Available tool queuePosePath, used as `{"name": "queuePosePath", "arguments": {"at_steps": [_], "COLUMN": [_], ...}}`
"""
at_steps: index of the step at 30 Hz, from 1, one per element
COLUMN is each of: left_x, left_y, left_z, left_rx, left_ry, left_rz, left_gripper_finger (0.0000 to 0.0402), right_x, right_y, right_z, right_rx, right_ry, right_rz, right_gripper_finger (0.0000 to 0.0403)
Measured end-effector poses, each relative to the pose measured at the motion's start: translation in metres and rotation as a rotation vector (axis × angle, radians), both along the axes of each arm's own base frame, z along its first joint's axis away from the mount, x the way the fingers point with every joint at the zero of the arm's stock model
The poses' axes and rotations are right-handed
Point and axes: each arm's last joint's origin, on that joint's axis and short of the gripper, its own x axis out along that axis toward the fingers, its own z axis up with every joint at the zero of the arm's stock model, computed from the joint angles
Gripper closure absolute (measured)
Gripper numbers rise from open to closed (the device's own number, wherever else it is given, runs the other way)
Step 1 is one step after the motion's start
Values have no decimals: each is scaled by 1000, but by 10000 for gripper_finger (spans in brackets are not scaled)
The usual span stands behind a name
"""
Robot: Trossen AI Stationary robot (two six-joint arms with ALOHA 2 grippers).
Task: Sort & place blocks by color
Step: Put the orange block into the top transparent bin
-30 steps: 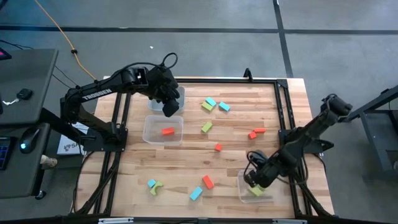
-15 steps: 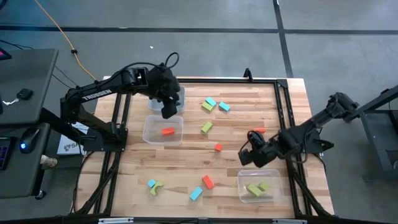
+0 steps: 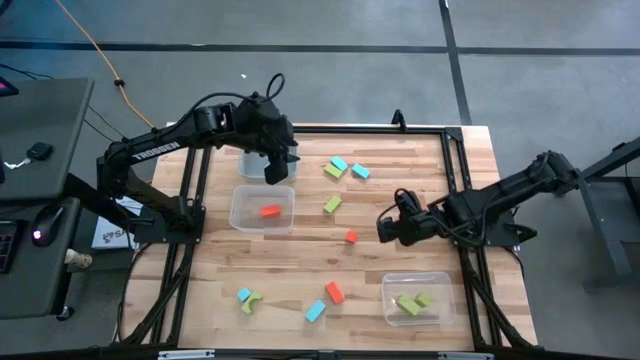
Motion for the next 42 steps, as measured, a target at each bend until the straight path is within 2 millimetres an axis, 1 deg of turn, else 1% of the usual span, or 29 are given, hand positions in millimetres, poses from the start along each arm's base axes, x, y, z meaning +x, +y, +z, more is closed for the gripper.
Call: {"name": "queuePosePath", "arguments": {"at_steps": [4, 8, 12, 17, 24, 28, 34, 37, 42], "left_x": [4, 7, 13, 26, 51, 67, 83, 88, 99], "left_y": [1, 3, 2, -1, -7, -12, -12, -11, -8], "left_z": [4, 9, 12, 8, -11, -21, -27, -23, -9], "left_rx": [39, 72, 91, 93, 58, 21, -8, -9, 3], "left_ry": [-53, -109, -155, -171, -142, -150, -184, -199, -244], "left_rz": [-57, -61, -67, -92, -126, -163, -149, -144, -145], "left_gripper_finger": [227, 227, 227, 227, 227, 227, 224, 216, 192], "right_x": [4, 6, 4, -4, -23, -33, -44, -45, -45], "right_y": [-11, -23, -37, -58, -82, -91, -98, -100, -103], "right_z": [1, 4, 10, 22, 40, 48, 55, 56, 55], "right_rx": [-59, -122, -201, -295, -381, -413, -436, -444, -455], "right_ry": [-14, -32, -48, -71, -95, -107, -113, -106, -85], "right_rz": [-21, -56, -95, -139, -157, -145, -114, -84, -48], "right_gripper_finger": [199, 199, 198, 198, 199, 199, 198, 198, 199]}}
